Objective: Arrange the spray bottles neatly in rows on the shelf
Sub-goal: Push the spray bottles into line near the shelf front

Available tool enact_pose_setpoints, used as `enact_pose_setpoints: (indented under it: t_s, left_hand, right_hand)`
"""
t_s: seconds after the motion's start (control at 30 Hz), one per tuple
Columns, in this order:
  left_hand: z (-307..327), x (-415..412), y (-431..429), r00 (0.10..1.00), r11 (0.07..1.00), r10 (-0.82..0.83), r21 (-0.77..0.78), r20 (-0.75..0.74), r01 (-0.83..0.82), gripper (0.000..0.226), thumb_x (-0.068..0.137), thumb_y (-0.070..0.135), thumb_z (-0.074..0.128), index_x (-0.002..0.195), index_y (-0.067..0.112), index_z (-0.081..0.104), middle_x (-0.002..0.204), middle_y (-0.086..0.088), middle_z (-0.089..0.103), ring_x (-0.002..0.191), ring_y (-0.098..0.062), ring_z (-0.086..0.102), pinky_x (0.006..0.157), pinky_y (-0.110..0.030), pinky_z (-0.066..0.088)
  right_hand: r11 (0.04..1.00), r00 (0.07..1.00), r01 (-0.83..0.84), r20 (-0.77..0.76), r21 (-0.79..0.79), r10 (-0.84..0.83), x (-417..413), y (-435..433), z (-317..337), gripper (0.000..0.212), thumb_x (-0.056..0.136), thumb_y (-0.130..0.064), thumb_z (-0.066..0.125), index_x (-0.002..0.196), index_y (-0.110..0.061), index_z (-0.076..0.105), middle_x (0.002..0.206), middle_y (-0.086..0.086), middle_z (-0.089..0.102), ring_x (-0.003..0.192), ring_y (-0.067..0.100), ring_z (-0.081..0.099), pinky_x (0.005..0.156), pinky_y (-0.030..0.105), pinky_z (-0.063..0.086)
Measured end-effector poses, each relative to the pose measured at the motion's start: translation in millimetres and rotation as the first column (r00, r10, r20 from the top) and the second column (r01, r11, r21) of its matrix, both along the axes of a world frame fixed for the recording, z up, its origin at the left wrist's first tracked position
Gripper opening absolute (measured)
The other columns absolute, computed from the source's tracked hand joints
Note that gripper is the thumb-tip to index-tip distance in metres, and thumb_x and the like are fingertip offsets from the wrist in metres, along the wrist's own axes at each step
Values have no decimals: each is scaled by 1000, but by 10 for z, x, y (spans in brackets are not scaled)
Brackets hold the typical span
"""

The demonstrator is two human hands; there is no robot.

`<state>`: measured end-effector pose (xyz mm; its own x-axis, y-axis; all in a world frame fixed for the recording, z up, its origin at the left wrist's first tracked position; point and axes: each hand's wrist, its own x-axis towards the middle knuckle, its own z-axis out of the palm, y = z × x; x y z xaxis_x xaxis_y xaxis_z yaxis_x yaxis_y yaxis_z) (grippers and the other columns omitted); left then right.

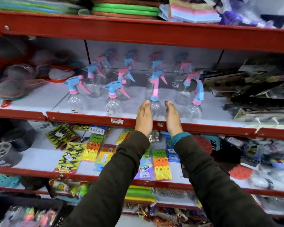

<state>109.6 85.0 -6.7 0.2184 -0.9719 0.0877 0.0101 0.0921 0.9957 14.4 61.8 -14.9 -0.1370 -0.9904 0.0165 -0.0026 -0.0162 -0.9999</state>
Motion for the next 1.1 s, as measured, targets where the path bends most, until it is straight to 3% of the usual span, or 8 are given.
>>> enact_pose_setpoints:
  t_s: [0.17, 0.3, 0.5, 0.6, 0.7, 0.87, 1.1]
  left_hand:
    - [92, -25, -121, 1000, 997, -27, 73, -4, 28, 64, 94, 56, 26, 143, 18, 43, 152, -4, 40, 141, -18, 36, 121, -40, 23]
    - [118, 73, -176, 998, 995, -62, 79, -10, 63, 56, 98, 53, 25, 134, 20, 52, 141, -1, 51, 129, -16, 46, 113, -31, 29]
    - [61, 192, -258, 993, 989, -116, 98, 33, 113, 73, 86, 67, 28, 143, 23, 44, 151, 1, 43, 139, -14, 38, 121, -40, 21]
    - [94, 215, -151, 999, 998, -20, 62, 25, 18, 58, 98, 51, 29, 146, 19, 37, 155, 1, 33, 143, -14, 30, 119, -29, 17]
    - [-29, 190, -167, 999, 998, -11, 58, 50, 8, 52, 102, 42, 29, 146, 17, 36, 156, -3, 30, 144, -17, 29, 121, -33, 18]
    - [-9, 162, -235, 998, 997, -46, 67, 50, 42, 48, 102, 26, 31, 148, 13, 32, 158, -4, 27, 145, -16, 27, 116, -28, 19]
    - [-13, 175, -205, 996, 997, -63, 59, 62, 59, 52, 101, 31, 36, 150, 16, 30, 159, -1, 26, 145, -16, 26, 118, -30, 19]
  right_hand:
    - [996, 998, -61, 38, 64, 59, 46, -3, 25, 68, 94, -54, 40, 147, -12, 51, 157, 11, 51, 146, 25, 47, 127, 47, 32]
    - [998, 999, -38, -1, 53, 38, 64, 169, -26, 81, 78, -69, 41, 141, -20, 58, 152, 6, 58, 141, 22, 52, 124, 49, 38]
    - [1000, 1000, 0, -10, 26, 0, 122, 259, -29, 62, 92, -55, 46, 142, -19, 56, 154, 5, 54, 143, 23, 49, 124, 49, 37]
    - [1000, 1000, 25, -17, 15, -25, 127, 207, 64, 48, 105, -41, 42, 144, -15, 54, 154, 7, 53, 140, 23, 50, 124, 47, 36]
    - [1000, 1000, 5, -31, 11, -5, 136, 77, 137, 47, 107, -36, 40, 145, -11, 52, 151, 9, 54, 134, 18, 49, 122, 41, 36]
    - [999, 999, -3, -47, 38, 4, 192, 60, 84, 45, 106, -36, 41, 139, -10, 58, 147, 7, 60, 139, 26, 53, 123, 46, 37]
    - [1000, 1000, 13, -2, 16, -13, 159, 130, 53, 40, 106, -38, 42, 140, -21, 55, 145, -1, 56, 135, 17, 50, 124, 46, 35]
